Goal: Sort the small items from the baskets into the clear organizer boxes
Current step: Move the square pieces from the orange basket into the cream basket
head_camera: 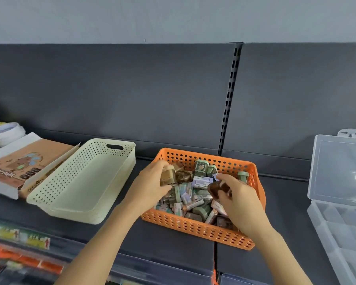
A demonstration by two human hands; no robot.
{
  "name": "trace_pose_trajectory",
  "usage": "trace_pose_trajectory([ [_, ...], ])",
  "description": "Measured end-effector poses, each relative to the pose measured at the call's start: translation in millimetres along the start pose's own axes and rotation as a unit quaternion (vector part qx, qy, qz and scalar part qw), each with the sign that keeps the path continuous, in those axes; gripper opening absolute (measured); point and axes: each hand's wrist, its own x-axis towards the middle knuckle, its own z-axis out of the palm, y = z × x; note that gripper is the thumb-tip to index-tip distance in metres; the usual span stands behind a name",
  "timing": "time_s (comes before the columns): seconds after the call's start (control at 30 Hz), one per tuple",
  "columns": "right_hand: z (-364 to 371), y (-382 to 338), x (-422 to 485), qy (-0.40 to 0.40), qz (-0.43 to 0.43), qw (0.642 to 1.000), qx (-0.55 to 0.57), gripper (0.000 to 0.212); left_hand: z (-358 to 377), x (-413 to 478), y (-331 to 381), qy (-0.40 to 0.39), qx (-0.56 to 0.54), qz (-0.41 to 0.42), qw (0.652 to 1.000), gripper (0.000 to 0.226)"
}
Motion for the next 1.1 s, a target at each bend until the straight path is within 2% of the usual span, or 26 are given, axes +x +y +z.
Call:
trace_pose_trajectory([
  [0.13, 10, -18, 5, -0.019, 0.005, 0.999, 0.033, 0.038, -16, -6, -11, 0.014, -0.007, 0.004, 1.000, 0.061],
  [0.23, 20, -30, 17, -0.049, -0.018, 0.999, 0.014, 0.040, -26, -4, -21, 0.028, -0.012, 0.016, 0.999, 0.057],
  [0.37, 42, -52, 34, -0.106, -0.058, 0.990, -0.078, 0.052, -37, 3, -39, 0.009, -0.033, 0.047, 0.998, 0.058],
  [0.53, 66, -79, 44, -0.161, -0.080, 0.958, -0.221, 0.037, -59, 12, -74, -0.016, -0.051, 0.071, 0.996, 0.059],
  [0.67, 68, -93, 50, -0.218, -0.073, 0.918, -0.323, 0.050, -74, 18, -106, -0.035, -0.054, 0.081, 0.995, 0.059],
  [0.73, 68, -98, 52, -0.232, -0.056, 0.911, -0.337, 0.053, -81, 21, -122, -0.050, -0.046, 0.085, 0.994, 0.058],
  [0.83, 65, -109, 54, -0.223, -0.035, 0.915, -0.334, 0.055, -94, 26, -149, -0.068, -0.001, 0.064, 0.996, 0.057],
  [0.9, 60, -122, 58, -0.188, -0.023, 0.930, -0.316, 0.053, -100, 30, -170, -0.088, 0.047, 0.040, 0.994, 0.056],
  [1.0, 66, -152, 71, -0.121, -0.049, 0.950, -0.284, 0.045, -105, 36, -191, -0.143, 0.129, 0.017, 0.981, 0.046],
  [1.1, 92, -181, 89, -0.103, -0.085, 0.964, -0.231, 0.047, -103, 36, -203, -0.210, 0.183, 0.010, 0.960, 0.033],
])
